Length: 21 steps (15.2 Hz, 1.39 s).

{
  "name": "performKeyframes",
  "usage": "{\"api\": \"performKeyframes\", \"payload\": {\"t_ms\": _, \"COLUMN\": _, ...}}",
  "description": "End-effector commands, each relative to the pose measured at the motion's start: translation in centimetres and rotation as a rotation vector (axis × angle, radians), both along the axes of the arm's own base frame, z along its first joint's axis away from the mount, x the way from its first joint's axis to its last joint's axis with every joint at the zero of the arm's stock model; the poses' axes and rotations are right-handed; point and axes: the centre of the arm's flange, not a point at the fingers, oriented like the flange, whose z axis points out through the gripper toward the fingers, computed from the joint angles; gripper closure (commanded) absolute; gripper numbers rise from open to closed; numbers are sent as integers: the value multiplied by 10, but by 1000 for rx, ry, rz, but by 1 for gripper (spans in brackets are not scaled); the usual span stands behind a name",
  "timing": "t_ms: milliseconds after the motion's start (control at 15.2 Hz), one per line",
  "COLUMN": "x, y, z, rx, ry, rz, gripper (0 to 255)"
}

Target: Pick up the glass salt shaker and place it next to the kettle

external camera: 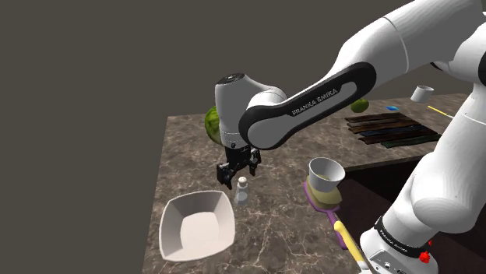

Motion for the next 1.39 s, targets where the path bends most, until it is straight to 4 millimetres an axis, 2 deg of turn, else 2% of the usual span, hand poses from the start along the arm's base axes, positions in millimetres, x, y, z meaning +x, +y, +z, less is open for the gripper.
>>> {"api": "performKeyframes", "payload": {"t_ms": 0, "x": 0, "y": 0, "z": 0, "rx": 0, "ry": 0, "rz": 0, "gripper": 0}}
{"api": "performKeyframes", "payload": {"t_ms": 132, "x": 0, "y": 0, "z": 0, "rx": 0, "ry": 0, "rz": 0, "gripper": 0}}
{"api": "performKeyframes", "payload": {"t_ms": 198, "x": 0, "y": 0, "z": 0, "rx": 0, "ry": 0, "rz": 0, "gripper": 255}}
{"api": "performKeyframes", "payload": {"t_ms": 792, "x": 0, "y": 0, "z": 0, "rx": 0, "ry": 0, "rz": 0, "gripper": 255}}
{"api": "performKeyframes", "payload": {"t_ms": 1320, "x": 0, "y": 0, "z": 42, "rx": 0, "ry": 0, "rz": 0, "gripper": 255}}
